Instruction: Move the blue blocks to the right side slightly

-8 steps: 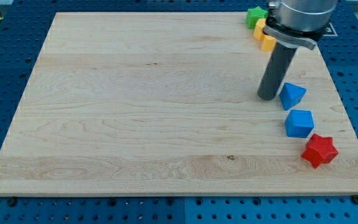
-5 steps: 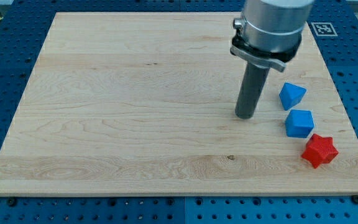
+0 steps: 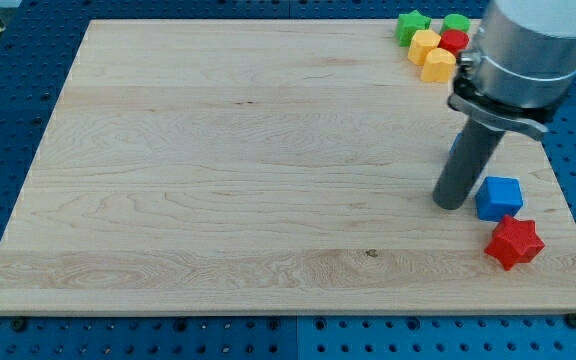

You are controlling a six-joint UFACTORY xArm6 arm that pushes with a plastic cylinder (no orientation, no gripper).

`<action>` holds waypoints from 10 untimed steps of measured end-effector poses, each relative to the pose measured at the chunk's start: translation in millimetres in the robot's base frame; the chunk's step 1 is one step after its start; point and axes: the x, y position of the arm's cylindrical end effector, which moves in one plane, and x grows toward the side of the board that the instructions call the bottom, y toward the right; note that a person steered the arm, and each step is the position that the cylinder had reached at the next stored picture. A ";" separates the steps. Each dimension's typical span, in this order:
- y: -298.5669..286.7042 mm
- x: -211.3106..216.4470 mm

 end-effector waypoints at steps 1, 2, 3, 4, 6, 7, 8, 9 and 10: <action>-16.4 0.1; -34.0 0.8; -37.2 0.8; -37.2 -2.1; -37.2 -48.1; -33.2 -61.8; -18.9 -62.5; 6.8 -62.4; 26.6 -59.9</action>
